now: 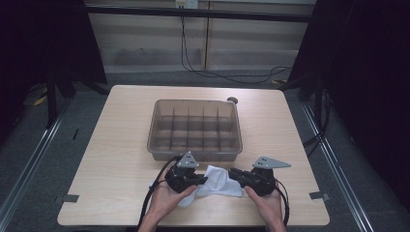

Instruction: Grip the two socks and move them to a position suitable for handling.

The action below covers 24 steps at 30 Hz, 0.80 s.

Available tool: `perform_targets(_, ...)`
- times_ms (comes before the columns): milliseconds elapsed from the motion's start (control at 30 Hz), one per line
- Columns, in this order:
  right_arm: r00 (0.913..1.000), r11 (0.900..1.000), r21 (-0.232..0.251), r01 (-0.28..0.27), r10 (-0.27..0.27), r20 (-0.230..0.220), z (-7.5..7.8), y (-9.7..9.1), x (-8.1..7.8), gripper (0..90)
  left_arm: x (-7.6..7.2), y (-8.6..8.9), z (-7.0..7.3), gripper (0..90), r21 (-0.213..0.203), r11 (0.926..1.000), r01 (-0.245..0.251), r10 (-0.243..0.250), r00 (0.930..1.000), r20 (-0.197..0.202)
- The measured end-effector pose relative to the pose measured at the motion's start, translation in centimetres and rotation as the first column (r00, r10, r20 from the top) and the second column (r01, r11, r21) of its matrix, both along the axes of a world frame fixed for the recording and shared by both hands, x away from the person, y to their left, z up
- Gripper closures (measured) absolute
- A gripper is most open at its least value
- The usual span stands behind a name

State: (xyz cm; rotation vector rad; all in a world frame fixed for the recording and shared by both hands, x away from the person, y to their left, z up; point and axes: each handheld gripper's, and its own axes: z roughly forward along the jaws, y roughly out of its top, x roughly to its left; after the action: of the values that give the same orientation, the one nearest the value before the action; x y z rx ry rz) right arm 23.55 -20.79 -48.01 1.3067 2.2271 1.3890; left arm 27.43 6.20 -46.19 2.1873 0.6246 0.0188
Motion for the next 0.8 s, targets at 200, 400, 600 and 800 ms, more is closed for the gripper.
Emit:
perform_targets(200, 0.9971, 0.9966, -0.081, 0.013, -0.019, -0.073, -2.0, 0.5, 0.3, 81.8, 0.5, 1.8, 0.0, 87.1, -0.032, 0.9981, -0.053, 0.052, 0.9984, -0.024)
perform_targets(400, 0.9938, 0.992, -0.111, 0.061, -0.071, -0.086, -2.6, -0.4, 0.2, 82.0, 0.3, 3.8, -0.3, 87.0, -0.051, 0.9953, -0.082, 0.08, 0.9958, -0.044)
perform_targets(600, 0.9934, 0.9907, -0.117, 0.069, -0.079, -0.083, -2.6, -0.9, 0.3, 82.3, -0.6, 4.1, -0.8, 86.8, -0.073, 0.9944, -0.076, 0.072, 0.9957, -0.059)
perform_targets(800, 0.9956, 0.9893, -0.129, 0.07, -0.077, -0.054, -2.7, -1.0, 1.0, 78.8, -1.2, 4.1, -1.7, 84.7, -0.052, 0.9922, -0.113, 0.109, 0.9913, -0.074)
